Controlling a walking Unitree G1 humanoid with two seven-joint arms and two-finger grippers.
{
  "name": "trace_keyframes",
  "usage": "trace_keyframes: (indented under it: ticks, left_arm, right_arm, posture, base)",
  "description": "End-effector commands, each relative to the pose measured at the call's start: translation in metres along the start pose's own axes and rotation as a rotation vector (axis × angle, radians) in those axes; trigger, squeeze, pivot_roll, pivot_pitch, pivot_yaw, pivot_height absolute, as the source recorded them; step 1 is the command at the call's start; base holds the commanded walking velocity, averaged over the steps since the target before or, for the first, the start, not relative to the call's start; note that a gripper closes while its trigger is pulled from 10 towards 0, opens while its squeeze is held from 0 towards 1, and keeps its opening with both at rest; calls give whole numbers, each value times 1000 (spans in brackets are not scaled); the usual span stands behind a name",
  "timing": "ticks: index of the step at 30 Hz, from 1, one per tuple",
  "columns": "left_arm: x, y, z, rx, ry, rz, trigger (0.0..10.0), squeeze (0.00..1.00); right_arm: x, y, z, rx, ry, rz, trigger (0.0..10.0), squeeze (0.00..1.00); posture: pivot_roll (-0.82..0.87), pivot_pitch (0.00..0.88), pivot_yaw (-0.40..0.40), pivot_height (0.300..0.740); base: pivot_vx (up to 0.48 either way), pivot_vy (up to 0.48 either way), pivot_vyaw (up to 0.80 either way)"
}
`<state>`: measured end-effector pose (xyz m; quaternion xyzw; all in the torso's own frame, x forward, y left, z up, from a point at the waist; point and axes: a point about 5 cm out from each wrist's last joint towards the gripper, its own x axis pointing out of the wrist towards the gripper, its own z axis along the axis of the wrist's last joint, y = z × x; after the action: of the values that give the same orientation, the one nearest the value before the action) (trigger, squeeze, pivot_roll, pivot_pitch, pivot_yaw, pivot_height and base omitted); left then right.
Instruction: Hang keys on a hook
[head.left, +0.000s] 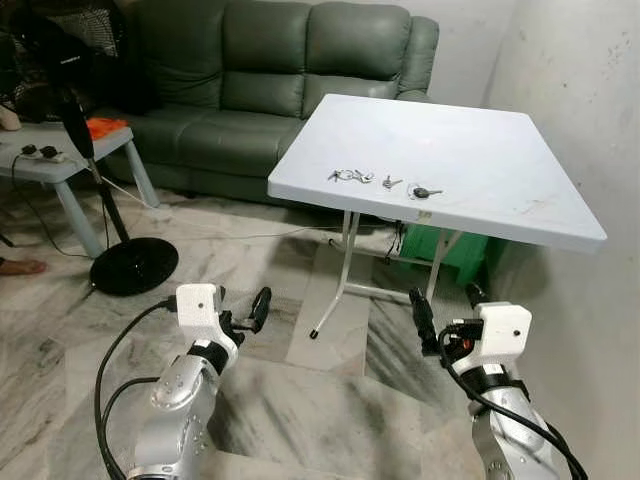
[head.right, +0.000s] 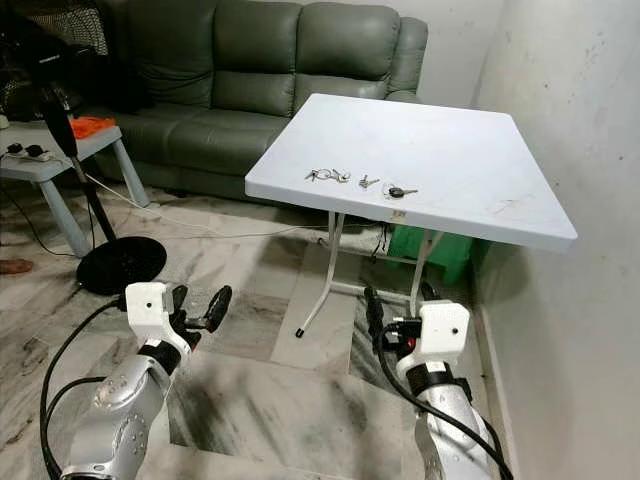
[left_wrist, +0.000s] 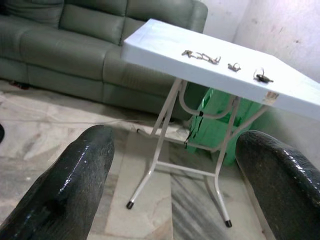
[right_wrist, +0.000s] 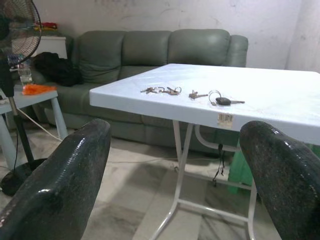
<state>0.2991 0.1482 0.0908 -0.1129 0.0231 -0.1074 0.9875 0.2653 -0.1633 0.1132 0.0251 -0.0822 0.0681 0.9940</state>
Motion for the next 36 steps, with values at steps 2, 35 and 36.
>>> trace_keyframes:
  ticks: [2,35,36]
  left_arm:
    - [1,2,2,13,-6,3,10000,0]
    - [6,-5,-1,-6,-10,-9,10000,0]
    - [6,-5,-2,-11,-11,-10,10000,0]
  right_arm:
    - [2,-1,0,-13,3,7,10000,0]
    - [3,-4,4,-32,-7,23,10000,0]
    - [3,-4,4,-34,-6,24,10000,0]
  posture:
    - [18,0,-24,740]
    - [-4,0,-32,740]
    - [-5,0,-32,740]
  base:
    - [480,0,0]
    - [479,0,0]
    - [472,0,0]
